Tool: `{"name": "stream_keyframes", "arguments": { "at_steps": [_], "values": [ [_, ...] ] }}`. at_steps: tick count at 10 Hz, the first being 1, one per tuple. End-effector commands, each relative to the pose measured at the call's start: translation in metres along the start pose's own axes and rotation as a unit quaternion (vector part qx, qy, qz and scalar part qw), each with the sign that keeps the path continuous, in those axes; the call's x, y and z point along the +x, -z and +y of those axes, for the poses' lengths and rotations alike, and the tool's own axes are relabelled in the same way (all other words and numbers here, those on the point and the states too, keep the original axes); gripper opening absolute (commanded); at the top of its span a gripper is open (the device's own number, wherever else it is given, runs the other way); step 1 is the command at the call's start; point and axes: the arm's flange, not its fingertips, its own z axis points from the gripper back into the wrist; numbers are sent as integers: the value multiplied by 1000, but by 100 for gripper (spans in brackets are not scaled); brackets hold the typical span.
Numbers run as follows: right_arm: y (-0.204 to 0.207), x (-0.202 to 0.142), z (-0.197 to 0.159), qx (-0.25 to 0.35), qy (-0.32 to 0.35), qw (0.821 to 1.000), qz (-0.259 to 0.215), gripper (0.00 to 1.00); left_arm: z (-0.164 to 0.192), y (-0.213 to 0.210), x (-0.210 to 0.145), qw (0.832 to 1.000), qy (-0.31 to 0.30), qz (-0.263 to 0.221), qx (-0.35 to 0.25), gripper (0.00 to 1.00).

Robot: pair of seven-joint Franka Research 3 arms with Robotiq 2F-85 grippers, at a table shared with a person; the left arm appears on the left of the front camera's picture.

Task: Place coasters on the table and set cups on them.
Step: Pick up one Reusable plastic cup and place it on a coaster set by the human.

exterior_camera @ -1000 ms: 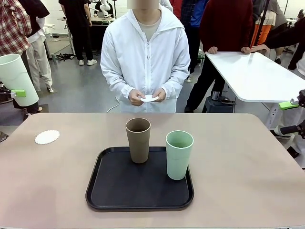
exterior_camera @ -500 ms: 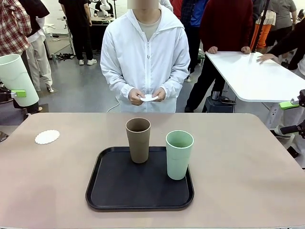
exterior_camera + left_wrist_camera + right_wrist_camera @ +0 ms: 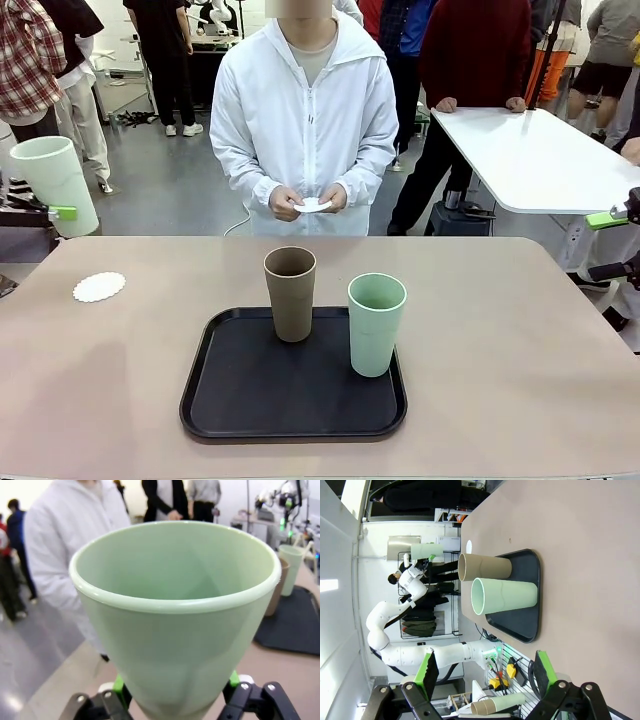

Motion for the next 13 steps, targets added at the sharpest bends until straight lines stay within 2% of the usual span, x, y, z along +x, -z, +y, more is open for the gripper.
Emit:
{"name": "stream_keyframes", "arguments": {
  "at_steps": [1,4,8,13],
  "values": [
    [0,-1,1,5,-3,1000,1,100,28,4,-13,1000,9,14,0,82],
    [0,-1,1,5,-3,1000,1,100,48,5,-43,999,-19,27,1,82],
    [0,-1,1,5,-3,1000,1,100,36,3,-74,998,-37,33,-35,82],
    [0,-1,1,5,-3,1000,1,100,36,14,-99,996,-46,14,-78,82]
  ]
}}
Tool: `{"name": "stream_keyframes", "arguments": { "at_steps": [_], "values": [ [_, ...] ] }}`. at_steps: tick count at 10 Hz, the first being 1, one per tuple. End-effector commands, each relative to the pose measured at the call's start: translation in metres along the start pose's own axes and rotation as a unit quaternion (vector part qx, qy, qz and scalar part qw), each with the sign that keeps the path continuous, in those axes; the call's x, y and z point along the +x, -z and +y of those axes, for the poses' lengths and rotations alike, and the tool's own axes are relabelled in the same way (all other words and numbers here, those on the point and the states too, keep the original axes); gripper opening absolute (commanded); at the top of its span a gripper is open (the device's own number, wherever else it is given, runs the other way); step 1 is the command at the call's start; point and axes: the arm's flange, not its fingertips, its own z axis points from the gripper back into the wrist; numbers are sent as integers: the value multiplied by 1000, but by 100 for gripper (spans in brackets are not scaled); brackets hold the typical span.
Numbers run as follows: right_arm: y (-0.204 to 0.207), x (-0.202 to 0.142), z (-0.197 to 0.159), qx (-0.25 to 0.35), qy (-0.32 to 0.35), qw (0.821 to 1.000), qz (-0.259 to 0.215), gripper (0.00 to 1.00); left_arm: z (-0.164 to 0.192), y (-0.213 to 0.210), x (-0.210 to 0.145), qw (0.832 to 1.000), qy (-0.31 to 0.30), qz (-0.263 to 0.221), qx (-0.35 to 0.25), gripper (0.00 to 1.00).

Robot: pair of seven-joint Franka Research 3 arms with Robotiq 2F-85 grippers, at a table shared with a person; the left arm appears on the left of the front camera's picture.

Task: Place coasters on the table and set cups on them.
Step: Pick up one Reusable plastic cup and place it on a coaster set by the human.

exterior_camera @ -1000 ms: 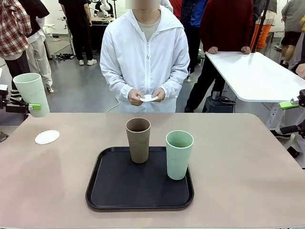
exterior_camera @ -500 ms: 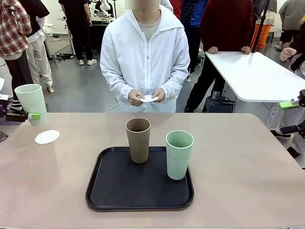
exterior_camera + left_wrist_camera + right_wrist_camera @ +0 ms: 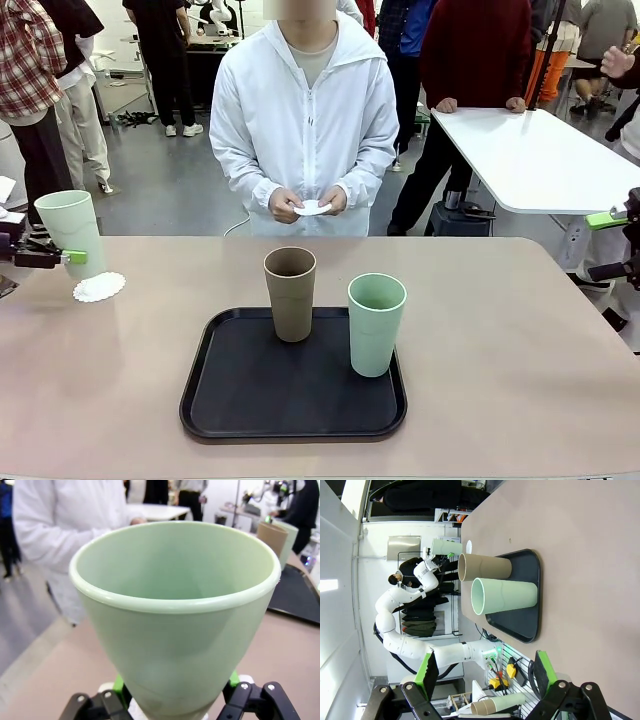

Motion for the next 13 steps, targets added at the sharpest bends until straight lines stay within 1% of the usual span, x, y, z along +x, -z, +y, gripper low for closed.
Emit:
{"name": "stream_keyframes", "arguments": {
  "at_steps": [1,7,13],
  "values": [
    [0,-1,1,5,-3,1000,1,100,4,-2,-3,1000,10,-1,-27,82],
    [0,-1,1,5,-3,1000,1,100,7,7,-24,998,11,-6,-64,82],
    [0,-1,1,5,-3,1000,1,100,10,11,-31,995,37,-10,-89,82]
  ]
}}
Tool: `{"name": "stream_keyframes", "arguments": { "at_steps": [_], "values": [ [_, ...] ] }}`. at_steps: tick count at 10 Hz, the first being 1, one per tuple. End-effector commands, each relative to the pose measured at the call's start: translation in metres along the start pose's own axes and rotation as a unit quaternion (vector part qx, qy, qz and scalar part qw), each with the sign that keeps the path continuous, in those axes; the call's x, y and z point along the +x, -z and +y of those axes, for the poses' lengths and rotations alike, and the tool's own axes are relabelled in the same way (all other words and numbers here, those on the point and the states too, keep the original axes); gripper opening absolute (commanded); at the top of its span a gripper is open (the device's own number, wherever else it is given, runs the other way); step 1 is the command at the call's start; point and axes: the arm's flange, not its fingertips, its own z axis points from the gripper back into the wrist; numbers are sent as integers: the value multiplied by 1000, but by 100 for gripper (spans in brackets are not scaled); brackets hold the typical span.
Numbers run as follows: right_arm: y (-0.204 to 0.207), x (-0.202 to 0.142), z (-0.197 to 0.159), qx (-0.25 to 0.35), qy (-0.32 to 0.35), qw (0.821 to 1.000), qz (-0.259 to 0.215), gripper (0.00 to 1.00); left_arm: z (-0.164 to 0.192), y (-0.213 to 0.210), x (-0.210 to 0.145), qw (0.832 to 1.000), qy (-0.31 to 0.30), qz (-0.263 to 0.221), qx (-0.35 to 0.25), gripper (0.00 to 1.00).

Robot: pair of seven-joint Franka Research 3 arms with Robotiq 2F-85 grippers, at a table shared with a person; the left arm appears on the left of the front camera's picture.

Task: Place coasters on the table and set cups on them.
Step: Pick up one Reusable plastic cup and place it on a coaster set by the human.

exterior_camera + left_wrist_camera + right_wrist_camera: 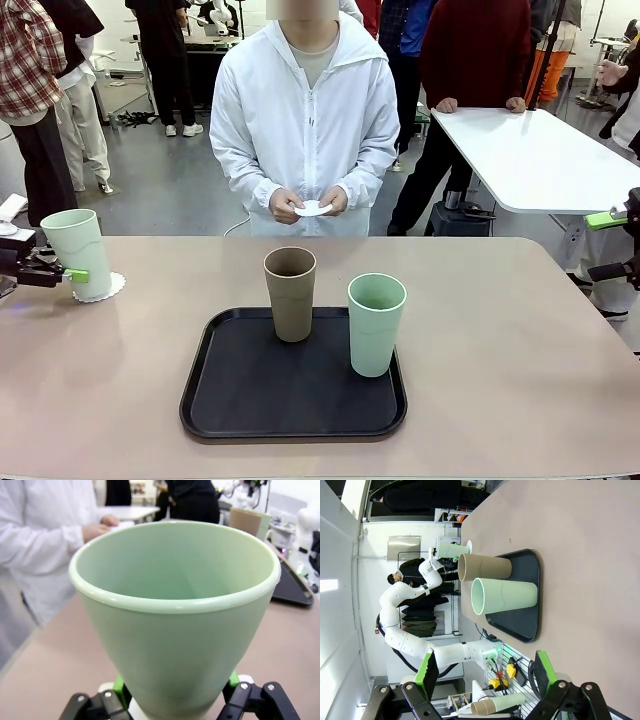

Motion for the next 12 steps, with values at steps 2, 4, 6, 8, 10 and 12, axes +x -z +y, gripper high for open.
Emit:
{"name": "stream_keyframes", "arguments": {
  "at_steps": [2,4,6,8,10,12],
  "values": [
    [0,-1,1,5,-3,1000,1,100,6,-1,-4,999,26,-11,-25,82],
    [0,-1,1,5,-3,1000,1,100,10,0,-6,999,34,-11,-23,82],
    [0,-1,1,5,-3,1000,1,100,16,0,-6,999,34,-12,-18,82],
    [0,-1,1,5,-3,1000,1,100,17,1,-6,999,38,-12,-15,82],
    [0,-1,1,5,-3,1000,1,100,18,3,-8,999,37,-4,-17,82],
    [0,-1,1,5,-3,1000,1,100,17,4,-9,999,37,8,-21,100]
  ]
}}
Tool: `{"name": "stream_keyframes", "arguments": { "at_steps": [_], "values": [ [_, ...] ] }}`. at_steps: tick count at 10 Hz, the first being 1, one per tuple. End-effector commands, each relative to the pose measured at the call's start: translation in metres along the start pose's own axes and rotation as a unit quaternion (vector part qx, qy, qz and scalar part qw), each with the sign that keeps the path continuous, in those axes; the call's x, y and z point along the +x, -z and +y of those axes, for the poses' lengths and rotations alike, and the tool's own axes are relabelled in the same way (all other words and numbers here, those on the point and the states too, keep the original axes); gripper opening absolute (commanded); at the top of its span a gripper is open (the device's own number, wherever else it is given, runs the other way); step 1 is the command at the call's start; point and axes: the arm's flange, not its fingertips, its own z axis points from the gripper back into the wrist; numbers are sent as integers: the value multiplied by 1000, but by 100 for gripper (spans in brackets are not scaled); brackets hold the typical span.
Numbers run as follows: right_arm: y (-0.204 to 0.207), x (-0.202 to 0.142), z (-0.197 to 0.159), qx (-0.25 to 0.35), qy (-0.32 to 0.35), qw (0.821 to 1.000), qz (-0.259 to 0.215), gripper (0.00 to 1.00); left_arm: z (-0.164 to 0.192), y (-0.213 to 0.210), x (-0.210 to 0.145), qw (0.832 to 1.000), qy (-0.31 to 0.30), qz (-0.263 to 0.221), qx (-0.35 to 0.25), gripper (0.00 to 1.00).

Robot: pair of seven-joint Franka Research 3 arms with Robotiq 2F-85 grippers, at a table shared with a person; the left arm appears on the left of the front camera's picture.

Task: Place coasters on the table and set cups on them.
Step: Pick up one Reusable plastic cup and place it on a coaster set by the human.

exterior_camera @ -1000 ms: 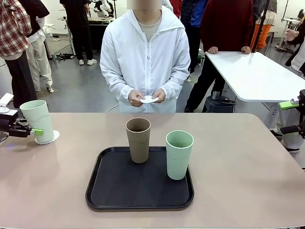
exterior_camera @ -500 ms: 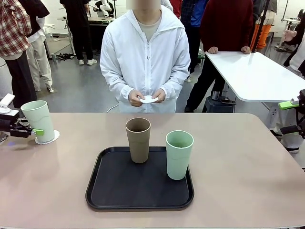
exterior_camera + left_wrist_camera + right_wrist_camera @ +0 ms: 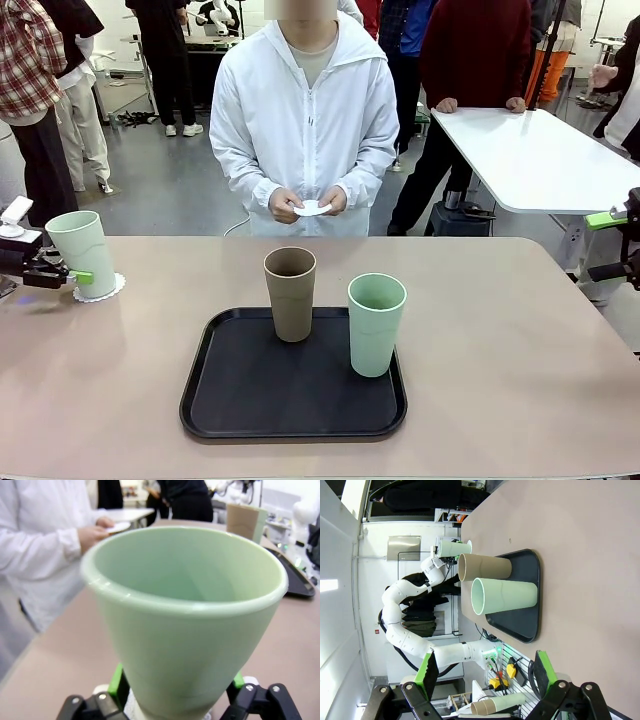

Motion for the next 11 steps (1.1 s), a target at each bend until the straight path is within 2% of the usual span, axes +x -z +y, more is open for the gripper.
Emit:
{"name": "stream_keyframes", "arguments": {
  "at_steps": [1,5,11],
  "values": [
    [0,-1,1,5,-3,1000,1,100,2,-3,-1,1000,15,13,-9,100],
    [0,-1,1,5,-3,1000,1,100,2,-3,-2,1000,9,28,-3,100],
    [0,-1,1,5,-3,1000,1,100,-2,-15,9,994,-1,105,6,100]
  ]
}}
